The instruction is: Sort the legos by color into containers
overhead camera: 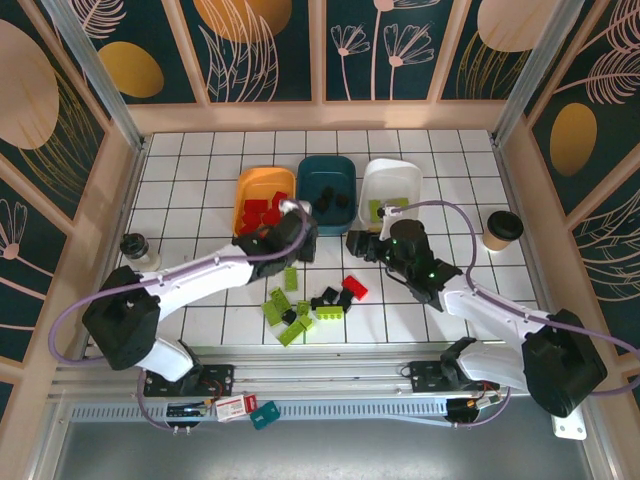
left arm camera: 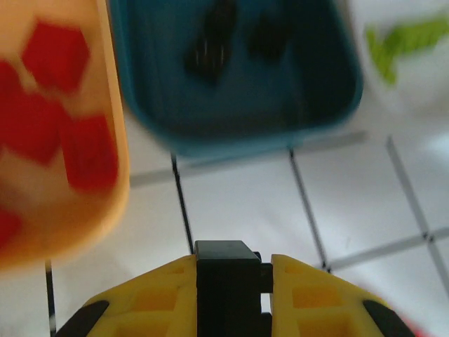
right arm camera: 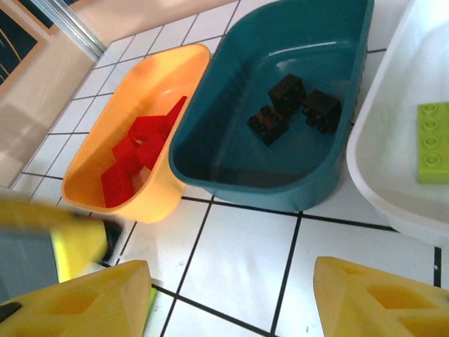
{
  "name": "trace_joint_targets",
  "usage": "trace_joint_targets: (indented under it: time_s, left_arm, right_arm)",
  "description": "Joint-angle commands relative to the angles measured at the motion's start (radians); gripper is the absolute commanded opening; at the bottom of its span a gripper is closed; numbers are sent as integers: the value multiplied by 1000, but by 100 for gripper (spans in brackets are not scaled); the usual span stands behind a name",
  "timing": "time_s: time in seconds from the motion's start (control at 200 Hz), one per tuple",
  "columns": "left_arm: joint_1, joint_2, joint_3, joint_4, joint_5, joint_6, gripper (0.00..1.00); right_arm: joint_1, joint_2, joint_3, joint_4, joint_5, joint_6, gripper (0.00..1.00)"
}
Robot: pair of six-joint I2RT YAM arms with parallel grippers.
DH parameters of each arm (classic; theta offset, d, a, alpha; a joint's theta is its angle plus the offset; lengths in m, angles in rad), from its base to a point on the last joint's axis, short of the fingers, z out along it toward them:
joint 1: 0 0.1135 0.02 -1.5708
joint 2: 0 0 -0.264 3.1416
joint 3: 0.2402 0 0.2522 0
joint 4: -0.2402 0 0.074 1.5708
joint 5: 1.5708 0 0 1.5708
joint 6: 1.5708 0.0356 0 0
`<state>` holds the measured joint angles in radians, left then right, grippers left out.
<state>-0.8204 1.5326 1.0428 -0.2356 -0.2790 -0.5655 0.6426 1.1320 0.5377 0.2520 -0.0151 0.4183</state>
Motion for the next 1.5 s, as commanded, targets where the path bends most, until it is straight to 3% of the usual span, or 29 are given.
trace_joint_targets:
  time_s: [0.0,0.315,0.46,0.636,0.776,0.951,1.236,1.496]
  left_arm:
    - [67,126,131,57,81,61,14]
    - [186,544,557,-9,170,48,14]
    - [197,635,696,-56,192,49,38]
    - [197,605,752,-51,231,36,61]
    - [196,471,635,31,295,5,81]
    - [194,214,339,155,341,-35,98]
    - [189,-189,-120,186,275,-75,99]
    - [190,-336,-261,136,199,-82,99]
  right_arm:
    - [-5,-35,-30,-22,26,22,63]
    - [-2,-158,-110,-140,25,43,64]
    - [1,-211,-149,-189,16,57,66]
    - [9,-237,-170,-223,-8,72,67]
    - [40,-215,-164,-238,-43,68,67]
    - [160,-123,-105,-274,-78,4,67]
    - [392,-36,-28,-419,-37,66,71]
    - [495,58,-12,-453,-111,93,70]
